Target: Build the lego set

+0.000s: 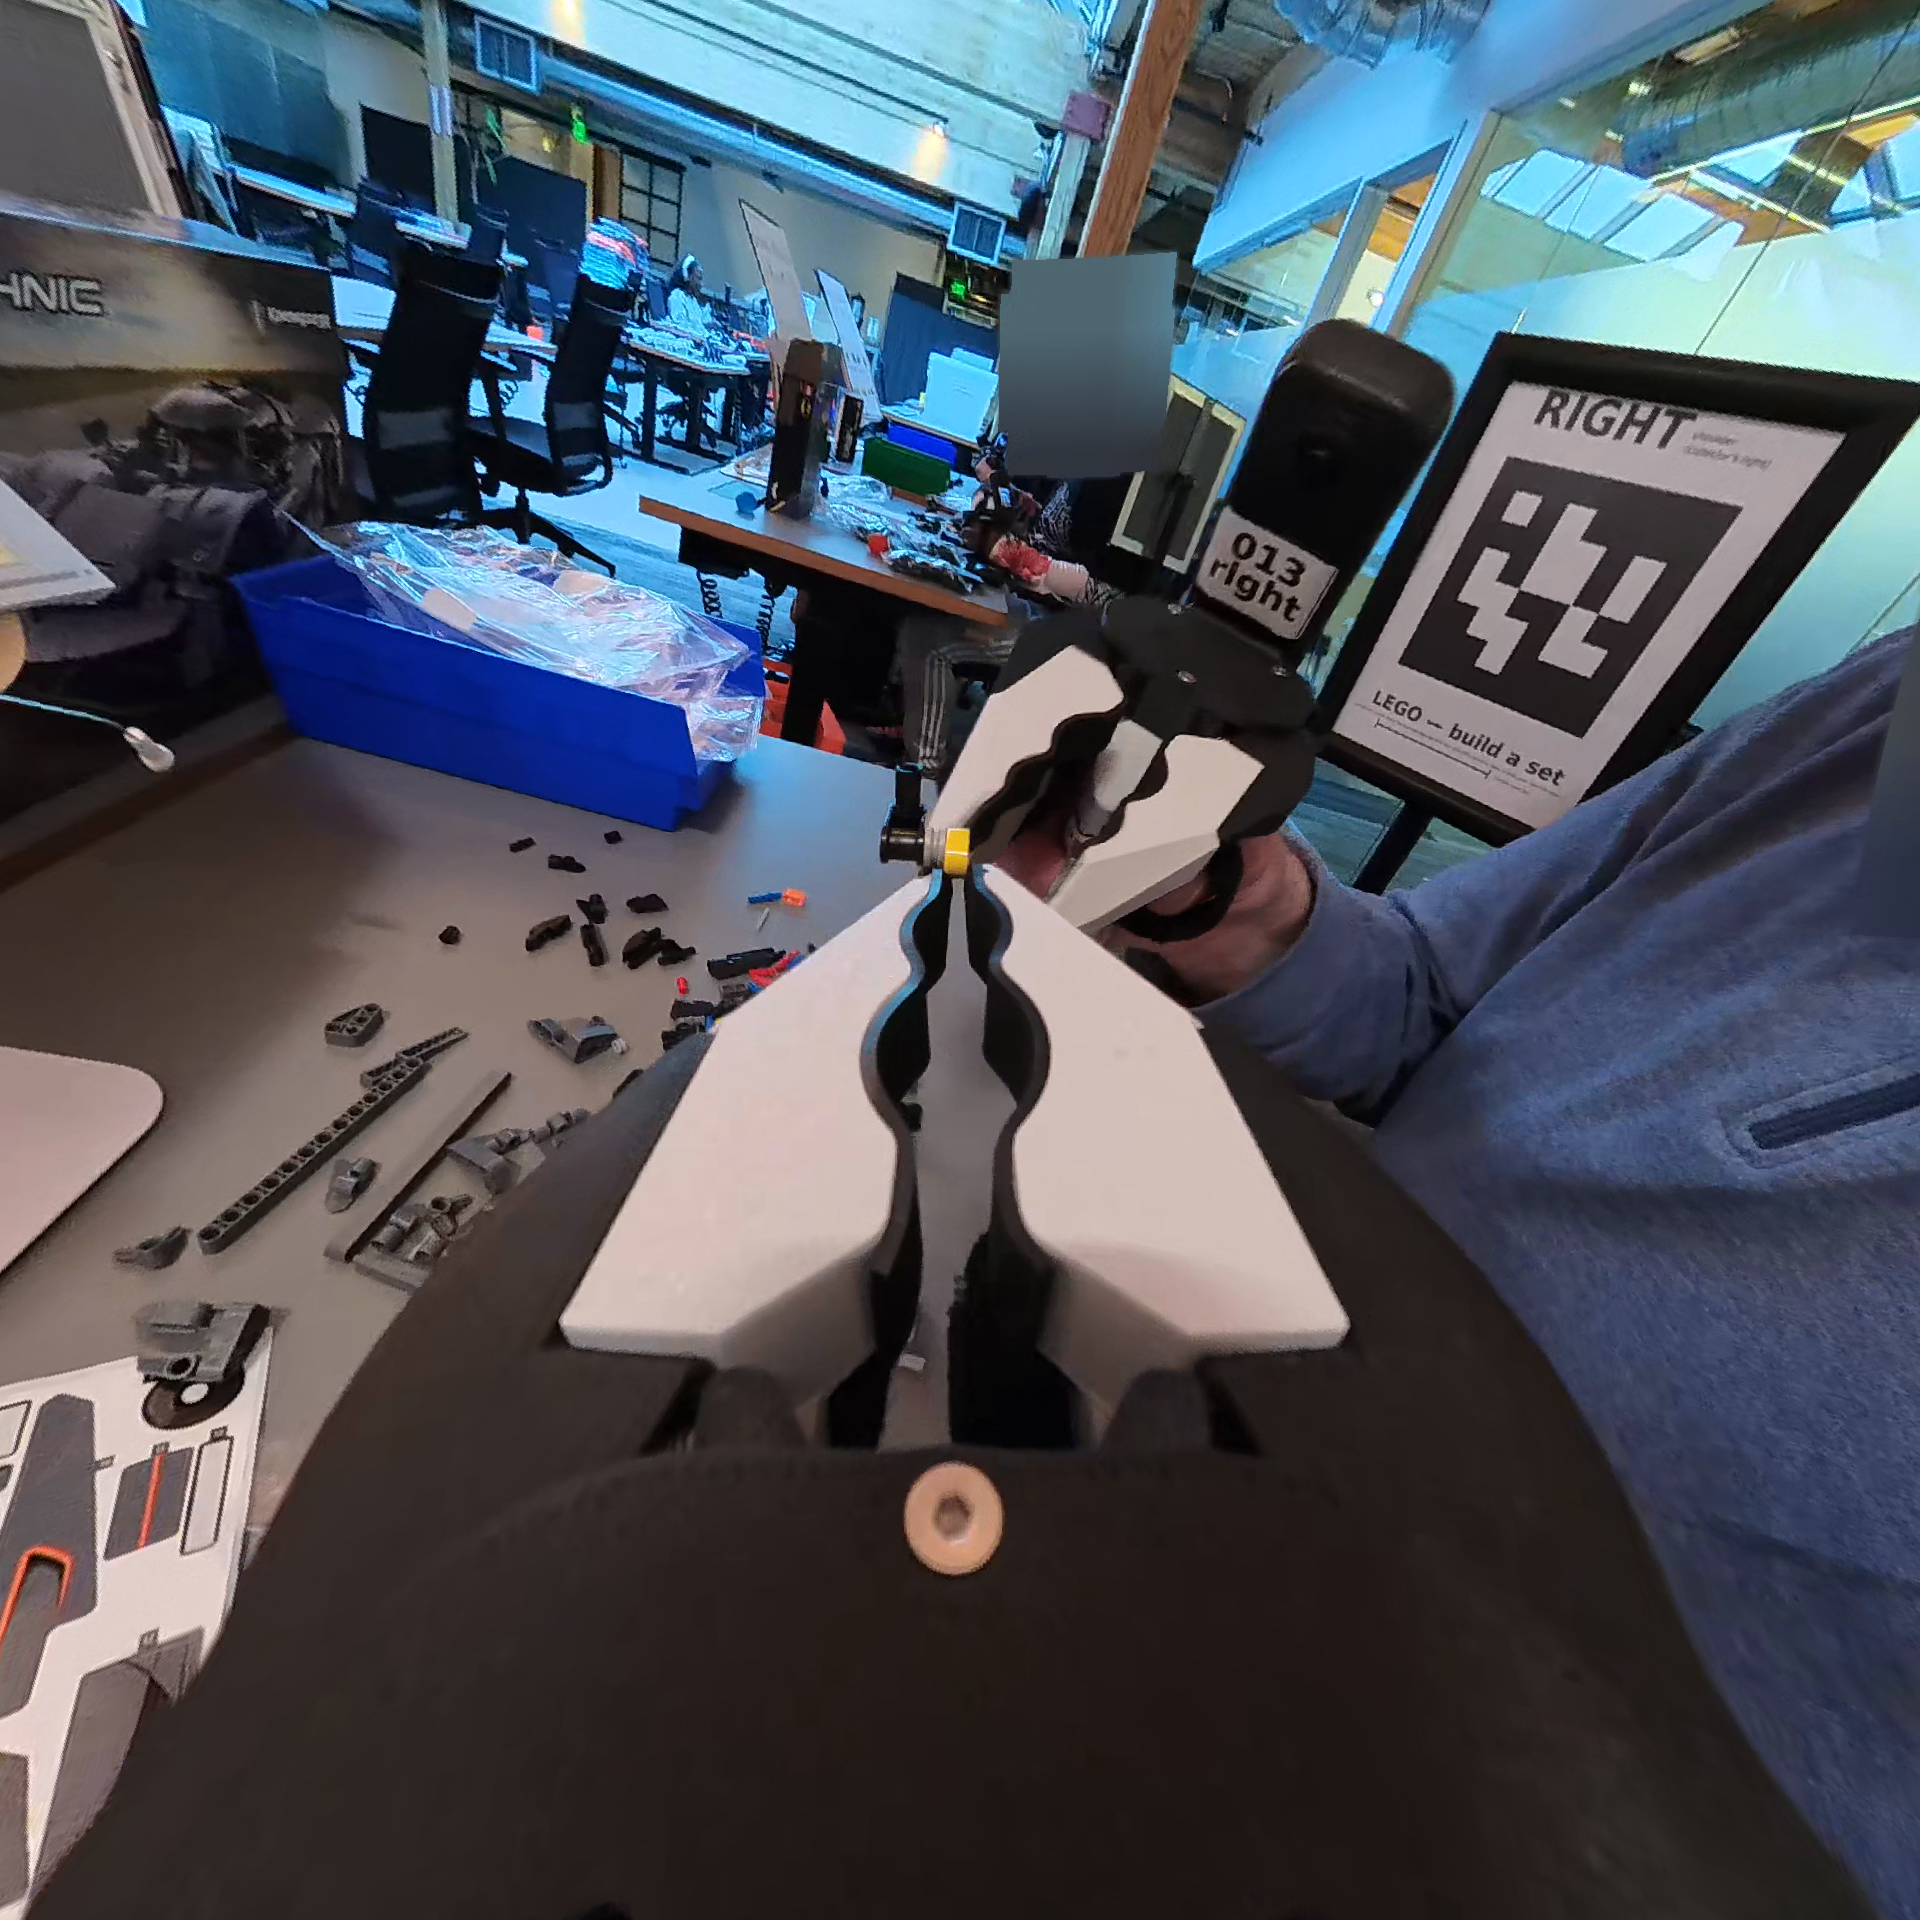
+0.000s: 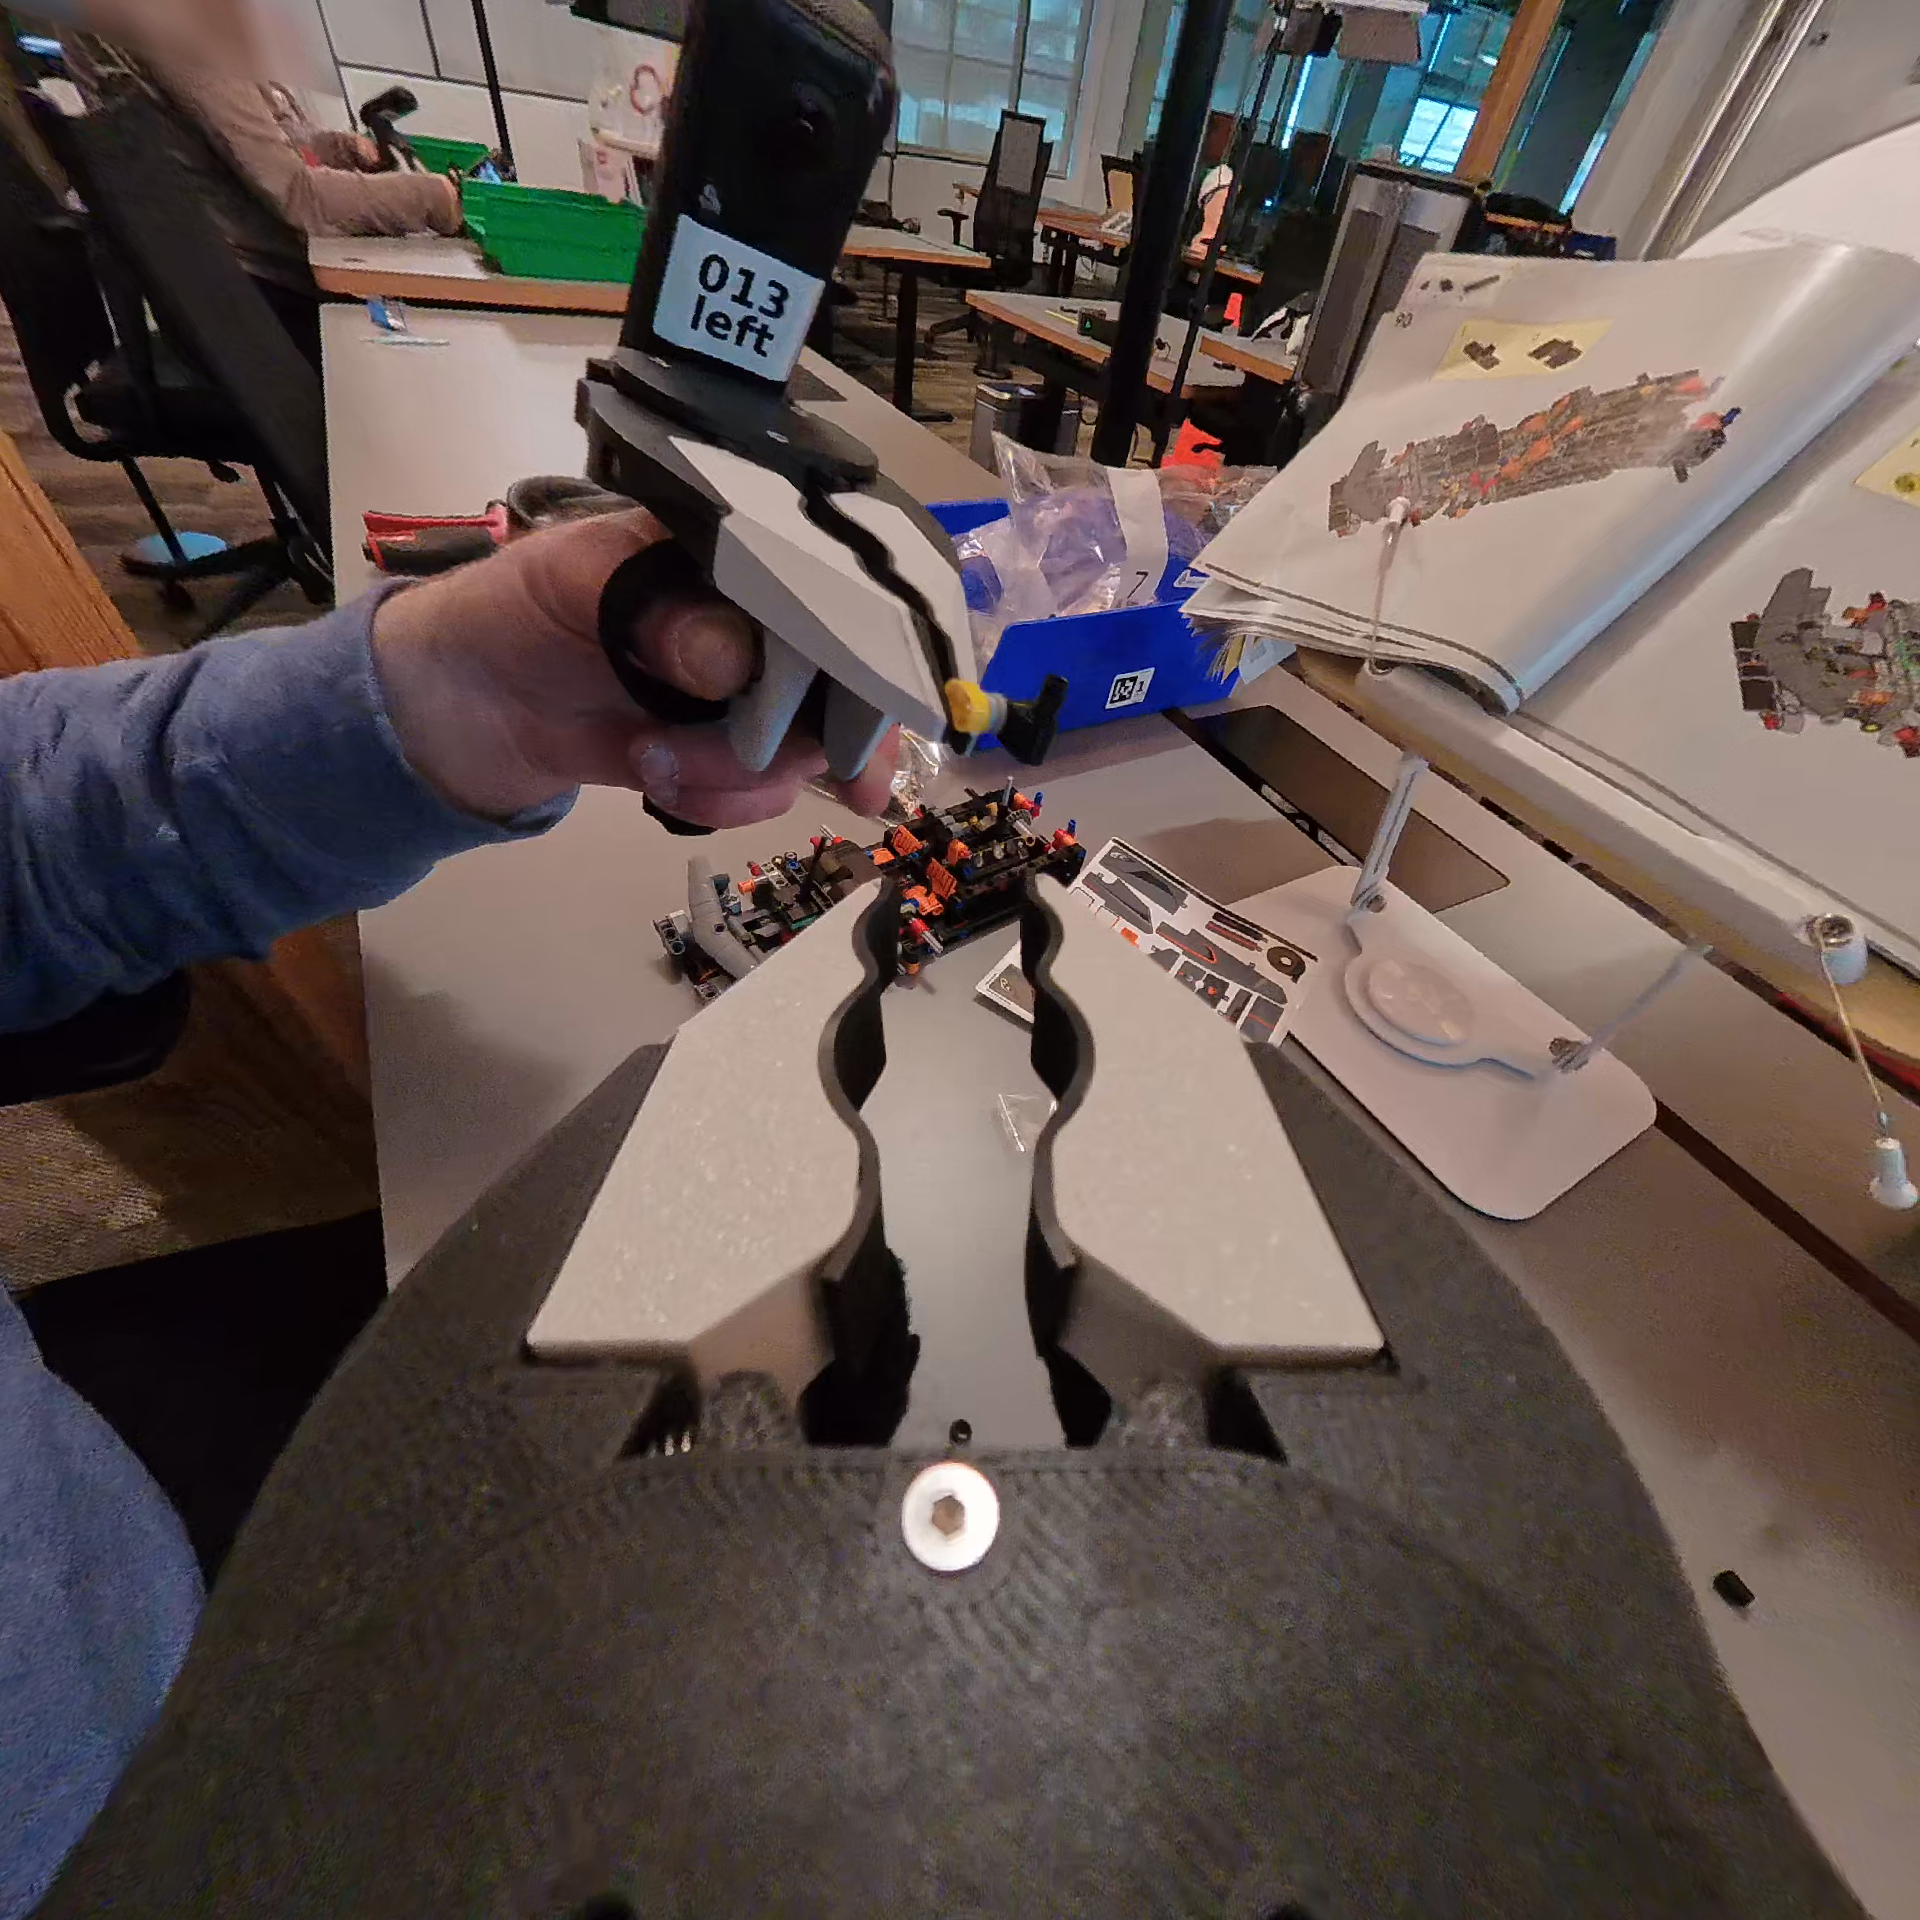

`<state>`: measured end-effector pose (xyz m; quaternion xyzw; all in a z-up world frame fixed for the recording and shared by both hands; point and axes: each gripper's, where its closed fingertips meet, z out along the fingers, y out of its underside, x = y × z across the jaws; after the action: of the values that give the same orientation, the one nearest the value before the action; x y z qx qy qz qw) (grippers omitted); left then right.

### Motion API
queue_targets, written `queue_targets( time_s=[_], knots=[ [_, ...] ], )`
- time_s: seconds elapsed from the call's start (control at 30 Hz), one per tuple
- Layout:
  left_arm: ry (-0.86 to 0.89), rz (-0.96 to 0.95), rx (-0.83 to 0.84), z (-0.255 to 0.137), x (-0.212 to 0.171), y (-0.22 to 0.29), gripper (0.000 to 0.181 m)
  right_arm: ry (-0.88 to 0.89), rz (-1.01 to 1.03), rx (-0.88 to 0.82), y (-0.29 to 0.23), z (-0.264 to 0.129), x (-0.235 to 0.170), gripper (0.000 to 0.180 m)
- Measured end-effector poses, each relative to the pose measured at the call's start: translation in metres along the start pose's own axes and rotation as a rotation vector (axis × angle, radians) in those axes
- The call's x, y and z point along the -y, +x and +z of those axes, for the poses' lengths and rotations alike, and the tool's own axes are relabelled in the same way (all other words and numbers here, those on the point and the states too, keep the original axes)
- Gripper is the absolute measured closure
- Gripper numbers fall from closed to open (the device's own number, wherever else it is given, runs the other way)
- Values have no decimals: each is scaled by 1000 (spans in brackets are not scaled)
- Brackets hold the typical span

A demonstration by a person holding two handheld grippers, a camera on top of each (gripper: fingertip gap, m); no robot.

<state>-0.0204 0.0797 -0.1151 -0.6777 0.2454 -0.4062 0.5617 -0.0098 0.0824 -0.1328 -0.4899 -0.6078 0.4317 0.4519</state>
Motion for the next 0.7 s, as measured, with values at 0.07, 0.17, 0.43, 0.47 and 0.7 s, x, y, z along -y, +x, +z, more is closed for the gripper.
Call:
queue_targets(
  time_s=[0.07,0.17,0.43,0.47,0.7],
  knots=[
    [-13,-1,2,-3,-4,1,180,-6,-11,5,-4,2,-1,160],
    [-17,-3,8,-10,-7,2,180,-16,-14,17,-9,5,-4,159],
    [-26,-22,14,-17,-19,-1,180,-23,-14,24,-11,11,-8,158],
    [-28,-24,13,-17,-21,-1,180,-23,-13,25,-11,11,-8,158],
    [-9,-26,28,-27,-25,-4,180,-28,-6,36,-10,14,-13,157]
  ],
)
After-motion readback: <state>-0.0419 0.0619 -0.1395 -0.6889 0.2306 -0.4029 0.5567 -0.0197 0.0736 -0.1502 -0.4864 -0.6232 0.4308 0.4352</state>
